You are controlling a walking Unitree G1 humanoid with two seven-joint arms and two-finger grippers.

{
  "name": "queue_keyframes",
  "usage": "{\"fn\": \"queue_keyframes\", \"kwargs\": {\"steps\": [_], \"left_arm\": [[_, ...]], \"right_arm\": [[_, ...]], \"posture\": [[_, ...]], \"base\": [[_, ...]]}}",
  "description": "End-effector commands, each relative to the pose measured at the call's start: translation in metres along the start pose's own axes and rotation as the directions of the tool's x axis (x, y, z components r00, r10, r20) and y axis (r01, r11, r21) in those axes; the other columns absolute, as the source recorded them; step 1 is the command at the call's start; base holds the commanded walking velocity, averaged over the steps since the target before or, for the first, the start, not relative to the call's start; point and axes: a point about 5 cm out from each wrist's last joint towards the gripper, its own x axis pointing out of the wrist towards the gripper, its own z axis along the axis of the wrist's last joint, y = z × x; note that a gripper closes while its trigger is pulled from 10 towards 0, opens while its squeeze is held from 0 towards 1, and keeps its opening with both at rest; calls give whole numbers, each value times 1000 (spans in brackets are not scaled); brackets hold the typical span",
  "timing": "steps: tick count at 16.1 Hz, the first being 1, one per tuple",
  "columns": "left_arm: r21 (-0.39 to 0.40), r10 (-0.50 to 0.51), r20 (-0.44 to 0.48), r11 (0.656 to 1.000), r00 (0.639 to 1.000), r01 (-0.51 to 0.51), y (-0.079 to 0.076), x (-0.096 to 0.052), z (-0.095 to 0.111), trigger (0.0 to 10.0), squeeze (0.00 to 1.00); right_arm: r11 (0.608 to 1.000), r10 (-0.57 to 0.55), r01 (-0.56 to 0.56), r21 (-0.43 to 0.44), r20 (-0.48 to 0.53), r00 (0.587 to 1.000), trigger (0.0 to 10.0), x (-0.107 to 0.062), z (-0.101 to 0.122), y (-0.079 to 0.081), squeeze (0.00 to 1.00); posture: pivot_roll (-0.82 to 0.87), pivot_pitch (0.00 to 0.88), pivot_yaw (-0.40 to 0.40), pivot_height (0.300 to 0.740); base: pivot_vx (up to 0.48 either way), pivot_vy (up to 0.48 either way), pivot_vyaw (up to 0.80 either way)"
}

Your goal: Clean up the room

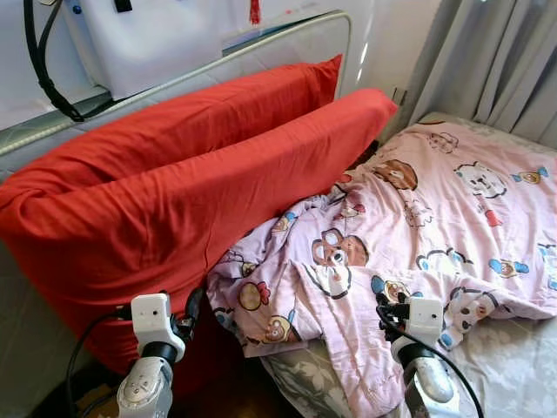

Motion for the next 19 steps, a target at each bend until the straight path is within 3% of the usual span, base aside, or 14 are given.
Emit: {"fn": "queue_keyframes", "kwargs": {"steps": [1,3,4,7,9,19], "left_arm": [[-10,-2,-2,1000,1000,2,-2,0,1,10000,0],[-10,-5,-4,1000,1000,5,-2,1,2,10000,0],[1,-4,-5,1000,1000,4,-2,2,2,10000,0],[-2,-9,0,1000,1000,9,-4,6,6,10000,0],[4,-17,8,1000,1000,17,-6,9,9,10000,0],[10,-17,5,1000,1000,17,-4,10,11,10000,0]], "right_arm": [[1000,6,-6,-7,-5,1000,10000,-2,-2,1,0],[1000,4,-4,-10,-17,1000,10000,-2,-4,2,0],[1000,11,-13,-28,-68,998,10000,-1,-9,6,0],[999,24,-27,-34,-80,997,10000,0,-11,10,0],[998,58,-59,-21,-56,997,10000,0,-8,15,0],[996,78,-82,-25,-134,988,10000,1,-18,23,0]], "posture": [[-26,31,-22,705],[-25,27,-21,705],[-26,31,-23,700],[-16,57,-23,660],[-6,68,-23,660],[17,101,-19,660]], "base": [[0,0,0],[0,0,0],[0,0,0],[0,0,0],[0,0,0],[0,0,0]]}}
